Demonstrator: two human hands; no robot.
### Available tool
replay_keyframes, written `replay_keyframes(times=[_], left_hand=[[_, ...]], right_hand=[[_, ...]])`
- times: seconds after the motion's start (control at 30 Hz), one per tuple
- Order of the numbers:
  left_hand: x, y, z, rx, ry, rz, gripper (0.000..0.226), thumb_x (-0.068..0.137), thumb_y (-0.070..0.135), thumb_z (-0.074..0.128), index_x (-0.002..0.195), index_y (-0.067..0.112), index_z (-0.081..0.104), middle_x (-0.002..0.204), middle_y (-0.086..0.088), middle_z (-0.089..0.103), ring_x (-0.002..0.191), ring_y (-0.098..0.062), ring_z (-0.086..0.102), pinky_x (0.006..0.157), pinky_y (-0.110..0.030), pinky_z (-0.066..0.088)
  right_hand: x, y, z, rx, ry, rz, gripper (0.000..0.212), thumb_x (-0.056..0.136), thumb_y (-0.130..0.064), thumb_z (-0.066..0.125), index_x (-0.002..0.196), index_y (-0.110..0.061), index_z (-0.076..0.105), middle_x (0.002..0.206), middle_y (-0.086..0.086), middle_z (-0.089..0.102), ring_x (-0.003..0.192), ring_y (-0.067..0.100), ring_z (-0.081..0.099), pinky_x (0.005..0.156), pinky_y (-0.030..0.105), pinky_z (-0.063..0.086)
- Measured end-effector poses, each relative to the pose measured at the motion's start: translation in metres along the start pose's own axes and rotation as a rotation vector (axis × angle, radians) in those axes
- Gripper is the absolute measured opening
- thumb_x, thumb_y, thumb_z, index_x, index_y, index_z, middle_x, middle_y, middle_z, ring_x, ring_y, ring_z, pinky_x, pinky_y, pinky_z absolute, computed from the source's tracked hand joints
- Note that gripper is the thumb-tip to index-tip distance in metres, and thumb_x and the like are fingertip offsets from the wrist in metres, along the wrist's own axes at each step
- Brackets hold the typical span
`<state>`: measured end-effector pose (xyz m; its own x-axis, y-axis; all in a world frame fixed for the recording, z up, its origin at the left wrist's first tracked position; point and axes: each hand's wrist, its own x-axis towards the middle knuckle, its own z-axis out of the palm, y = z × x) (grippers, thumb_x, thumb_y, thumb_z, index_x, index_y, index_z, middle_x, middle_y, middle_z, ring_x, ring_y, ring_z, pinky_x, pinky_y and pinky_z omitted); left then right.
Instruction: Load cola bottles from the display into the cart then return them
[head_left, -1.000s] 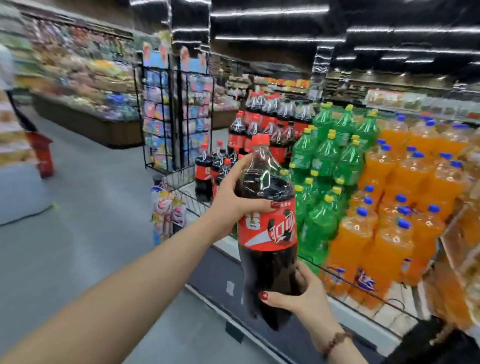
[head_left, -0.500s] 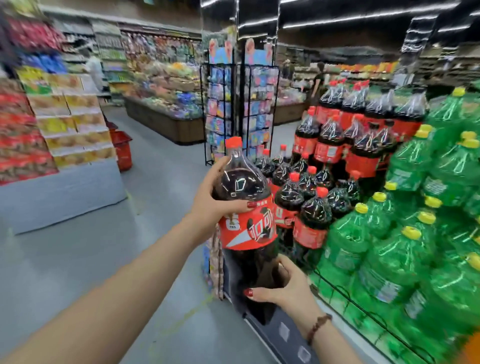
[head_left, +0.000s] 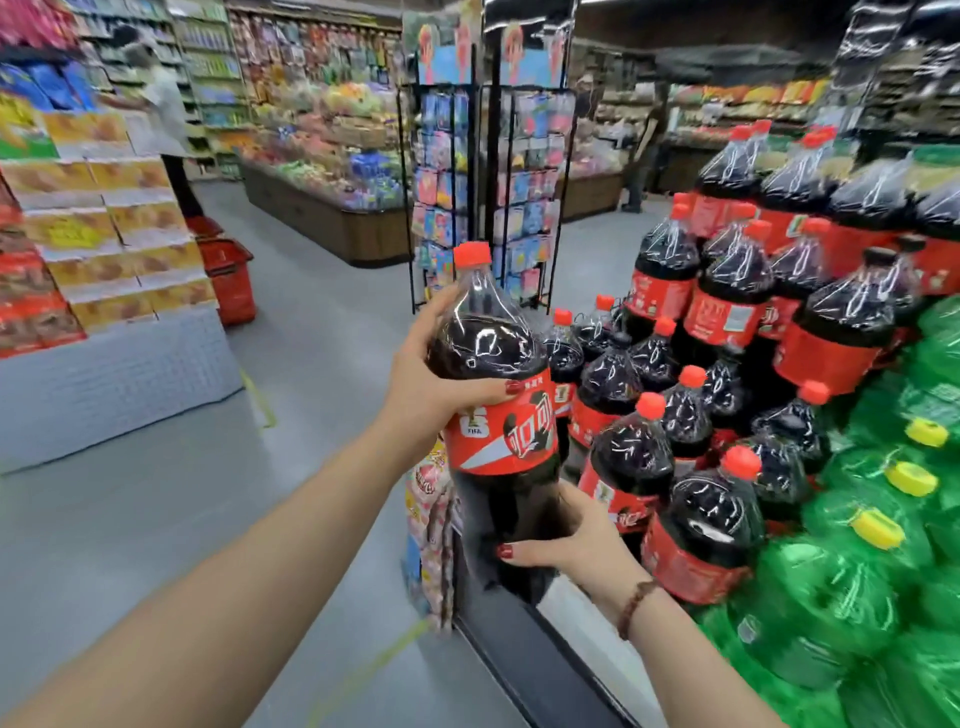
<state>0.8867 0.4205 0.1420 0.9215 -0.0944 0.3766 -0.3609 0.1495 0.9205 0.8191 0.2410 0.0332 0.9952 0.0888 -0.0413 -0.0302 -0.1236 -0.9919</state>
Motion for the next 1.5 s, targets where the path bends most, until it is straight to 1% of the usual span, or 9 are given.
replay_keyframes(times=[0.2,0.43,0.53,0.6,0.77,0.93,1.2,1.37,1.5], left_hand=[[0.082,-0.029,-0.007,0.022,-0.069,0.060,0.104,0.041,0.005,0.090,0.134,0.028,0.049,0.127,-0.003,0.063,0.110,-0.019,0.066,0.092,-0.038,0.056],[0.149,-0.057,0.001,0.020,-0.200,0.105,0.101,0.037,0.009,0.089,0.130,0.024,0.050,0.119,0.003,0.064,0.106,-0.008,0.065,0.087,-0.022,0.052],[0.162,-0.072,0.009,0.000,-0.246,0.117,0.098,0.034,0.022,0.088,0.124,0.030,0.050,0.111,0.015,0.064,0.099,0.001,0.064,0.083,-0.013,0.048],[0.166,-0.083,0.014,0.038,-0.256,0.140,0.095,0.035,0.031,0.086,0.122,0.037,0.049,0.114,0.014,0.064,0.105,0.000,0.062,0.089,-0.015,0.046],[0.176,-0.111,0.028,0.110,-0.312,0.158,0.100,0.038,0.036,0.090,0.128,0.038,0.047,0.129,0.006,0.057,0.118,-0.005,0.057,0.102,-0.027,0.046],[0.182,-0.136,0.046,0.175,-0.372,0.140,0.103,0.040,0.032,0.091,0.133,0.037,0.047,0.133,0.001,0.056,0.124,-0.014,0.055,0.106,-0.046,0.045],[0.162,-0.172,0.066,0.232,-0.370,0.108,0.100,0.039,0.039,0.088,0.125,0.060,0.041,0.131,0.014,0.051,0.125,-0.008,0.051,0.106,-0.032,0.042],[0.145,-0.189,0.063,0.286,-0.404,0.094,0.096,0.042,0.045,0.085,0.127,0.044,0.042,0.125,0.019,0.048,0.121,-0.001,0.048,0.100,-0.015,0.039],[0.134,-0.212,0.056,0.360,-0.407,0.039,0.111,0.041,0.045,0.085,0.139,0.022,0.038,0.132,0.003,0.039,0.128,-0.006,0.040,0.105,-0.019,0.037]], right_hand=[[0.074,-0.009,-0.005,-0.029,0.090,-0.035,0.058,0.048,-0.004,0.087,0.100,-0.015,0.063,0.093,-0.007,0.074,0.089,0.004,0.067,0.076,0.018,0.051],[0.130,-0.017,-0.015,-0.099,0.138,0.068,0.079,0.047,-0.019,0.092,0.116,-0.013,0.055,0.116,0.006,0.067,0.111,0.020,0.063,0.097,0.042,0.051],[0.142,-0.032,-0.029,-0.158,0.133,0.068,0.071,0.064,0.001,0.085,0.124,-0.014,0.049,0.118,0.001,0.063,0.105,0.007,0.063,0.088,0.021,0.052],[0.146,-0.053,-0.045,-0.099,0.163,-0.001,0.073,0.067,0.010,0.078,0.128,-0.017,0.047,0.120,0.006,0.061,0.106,0.012,0.062,0.089,0.026,0.053],[0.153,-0.126,-0.080,-0.007,0.387,-0.252,0.058,0.071,-0.018,0.070,0.126,-0.024,0.054,0.123,0.001,0.062,0.114,0.011,0.060,0.096,0.027,0.051],[0.189,-0.148,-0.082,-0.225,0.397,-0.248,0.049,0.077,-0.017,0.078,0.123,-0.011,0.061,0.113,0.006,0.069,0.101,0.013,0.067,0.088,0.027,0.054],[0.207,-0.118,-0.099,-0.521,0.497,-0.223,0.020,0.075,-0.028,0.079,0.089,-0.015,0.072,0.070,-0.014,0.065,0.060,-0.007,0.058,0.069,0.015,0.050],[0.203,-0.093,-0.097,-0.581,0.491,-0.173,0.025,0.074,-0.029,0.079,0.079,-0.005,0.071,0.075,0.012,0.071,0.075,0.028,0.066,0.074,0.043,0.054],[0.202,-0.075,-0.086,-0.596,0.469,-0.106,0.021,0.072,-0.027,0.079,0.081,-0.010,0.071,0.075,0.005,0.071,0.071,0.019,0.065,0.077,0.037,0.053]])
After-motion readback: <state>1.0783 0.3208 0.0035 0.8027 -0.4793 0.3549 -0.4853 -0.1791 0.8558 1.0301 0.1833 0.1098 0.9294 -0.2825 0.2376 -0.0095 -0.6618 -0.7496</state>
